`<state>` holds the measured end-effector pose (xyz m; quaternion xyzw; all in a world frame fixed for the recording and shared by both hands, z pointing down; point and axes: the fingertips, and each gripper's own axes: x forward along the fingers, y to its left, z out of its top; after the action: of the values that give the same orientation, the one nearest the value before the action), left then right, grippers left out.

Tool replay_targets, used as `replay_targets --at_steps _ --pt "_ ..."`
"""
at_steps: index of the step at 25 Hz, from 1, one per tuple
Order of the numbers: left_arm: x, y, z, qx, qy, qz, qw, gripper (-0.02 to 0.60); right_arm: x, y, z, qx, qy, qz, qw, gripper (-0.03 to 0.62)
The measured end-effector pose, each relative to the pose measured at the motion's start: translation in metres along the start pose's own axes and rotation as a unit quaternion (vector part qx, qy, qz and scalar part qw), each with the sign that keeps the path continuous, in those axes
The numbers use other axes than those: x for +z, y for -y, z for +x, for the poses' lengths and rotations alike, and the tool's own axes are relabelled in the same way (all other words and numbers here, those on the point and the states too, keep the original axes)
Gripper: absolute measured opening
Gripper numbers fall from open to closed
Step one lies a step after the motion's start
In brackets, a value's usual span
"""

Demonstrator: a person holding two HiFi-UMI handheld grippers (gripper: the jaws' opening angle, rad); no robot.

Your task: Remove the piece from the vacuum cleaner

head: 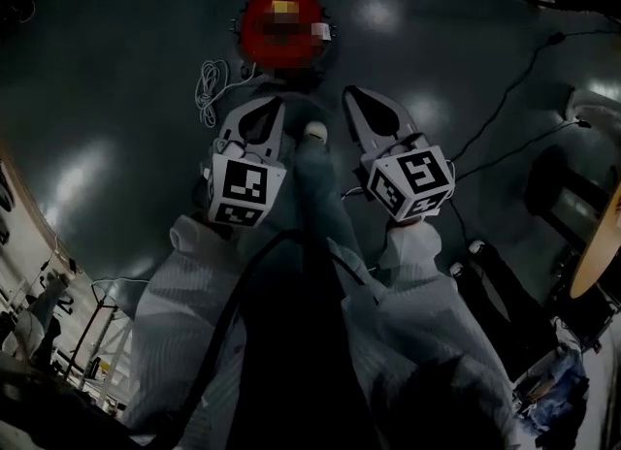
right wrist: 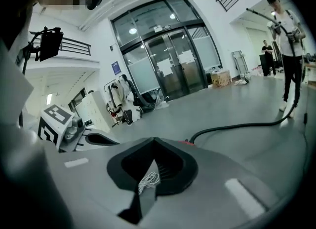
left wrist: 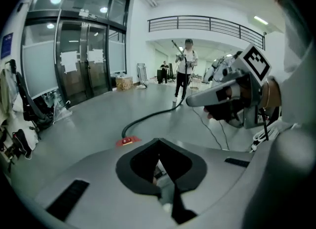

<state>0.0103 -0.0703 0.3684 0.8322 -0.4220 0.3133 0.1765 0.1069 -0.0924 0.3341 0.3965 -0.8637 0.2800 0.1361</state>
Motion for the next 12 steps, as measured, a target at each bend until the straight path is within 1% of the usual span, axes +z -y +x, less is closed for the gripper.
replay_targets --at_steps 4,5,6,7,8,9,10,11,12 --pt "-0.083 -0.009 0.076 0.002 -0.075 0.04 0.9964 0.005 -0.068 0.035 0.04 -0.001 -0.041 0.016 0.999 0.002" --pt "-0.108 -0.01 0.095 -0.004 -0.095 0.056 0.994 0.005 -0.086 0.041 0.049 -0.003 -0.051 0.021 0.998 0.002" --pt "-0.133 -0.01 0.113 -0.014 -0.118 0.079 0.9898 0.005 -0.105 0.046 0.058 -0.004 -0.06 0.028 0.998 0.002" --pt "-0.159 -0.009 0.129 -0.027 -0.144 0.11 0.9831 0.005 -0.122 0.05 0.064 -0.006 -0.068 0.036 0.997 0.002" --pt "-0.182 -0.007 0.142 -0.04 -0.167 0.145 0.9744 0.006 -0.138 0.053 0.069 -0.007 -0.074 0.043 0.996 0.002" --pt "-0.201 -0.004 0.153 -0.054 -0.183 0.177 0.9654 0.007 -0.152 0.055 0.073 -0.008 -0.079 0.051 0.996 0.002" --pt "-0.217 -0.001 0.163 -0.069 -0.193 0.202 0.9577 0.016 -0.164 0.058 0.075 -0.01 -0.081 0.06 0.995 0.002" --pt "-0.23 0.003 0.171 -0.087 -0.2 0.217 0.9517 0.056 -0.174 0.06 0.078 -0.011 -0.082 0.07 0.994 0.002" --pt "-0.241 0.007 0.179 -0.105 -0.206 0.222 0.9472 0.093 -0.182 0.062 0.08 -0.013 -0.082 0.08 0.993 0.002"
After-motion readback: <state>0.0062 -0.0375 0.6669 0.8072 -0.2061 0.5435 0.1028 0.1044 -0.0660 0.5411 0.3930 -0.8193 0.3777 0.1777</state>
